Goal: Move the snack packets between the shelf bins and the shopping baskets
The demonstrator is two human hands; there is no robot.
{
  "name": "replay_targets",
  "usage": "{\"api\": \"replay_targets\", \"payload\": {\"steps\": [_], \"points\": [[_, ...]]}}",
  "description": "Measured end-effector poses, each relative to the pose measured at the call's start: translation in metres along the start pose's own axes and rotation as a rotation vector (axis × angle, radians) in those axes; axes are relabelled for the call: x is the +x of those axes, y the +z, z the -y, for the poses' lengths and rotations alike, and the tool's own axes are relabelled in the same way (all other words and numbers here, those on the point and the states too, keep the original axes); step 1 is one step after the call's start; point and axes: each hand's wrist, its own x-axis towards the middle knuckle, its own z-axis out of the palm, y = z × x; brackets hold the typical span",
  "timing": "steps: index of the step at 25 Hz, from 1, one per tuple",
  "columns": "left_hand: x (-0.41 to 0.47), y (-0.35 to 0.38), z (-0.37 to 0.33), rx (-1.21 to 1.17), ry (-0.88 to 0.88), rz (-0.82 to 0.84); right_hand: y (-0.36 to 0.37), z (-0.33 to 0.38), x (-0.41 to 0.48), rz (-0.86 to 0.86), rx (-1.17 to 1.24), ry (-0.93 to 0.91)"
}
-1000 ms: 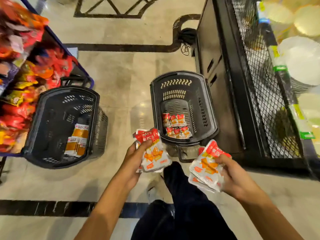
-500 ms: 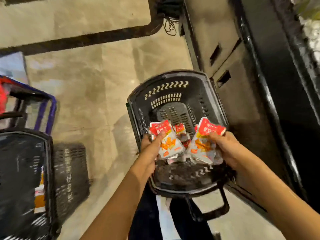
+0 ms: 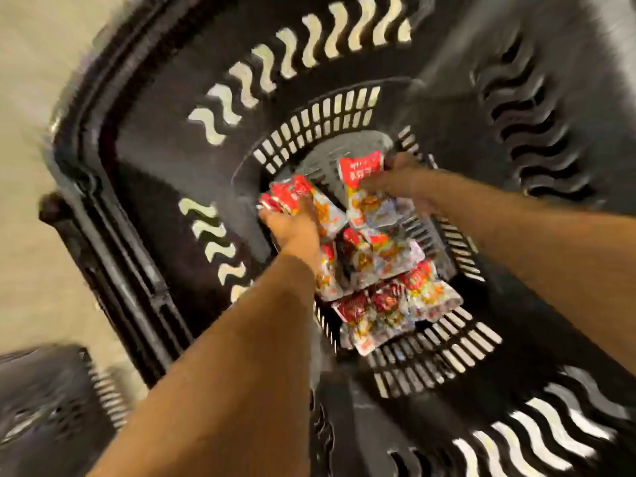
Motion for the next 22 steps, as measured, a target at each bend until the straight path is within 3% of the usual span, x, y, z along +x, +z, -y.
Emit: {"api": "replay_targets", "payload": {"steps": [2, 5, 9, 12, 16, 22], "points": [[0.022, 0.005, 0.008, 0.102, 0.018, -0.013, 0.014, -0.005, 0.028, 0.031, -0.095, -0.019], [0.047, 0.013, 0.021, 0.075, 0.053, 0.001, 0.029, 0.001, 0.06, 0.025, -0.258, -0.021], [0.056, 0.019, 0.037, 0.211, 0.108, 0.014, 0.047, -0.005, 0.078, 0.069, -0.208, -0.01], [0.043, 0.02, 0.04, 0.355, 0.134, -0.037, 0.057, -0.012, 0.073, -0.02, -0.123, -0.076], [0.038, 0.02, 0.034, 0.478, 0.104, -0.186, 0.064, -0.027, 0.06, -0.233, -0.341, -0.156], [0.034, 0.016, 0.034, 0.538, 0.1, -0.166, 0.067, -0.05, 0.047, -0.184, -0.42, -0.191]]}}
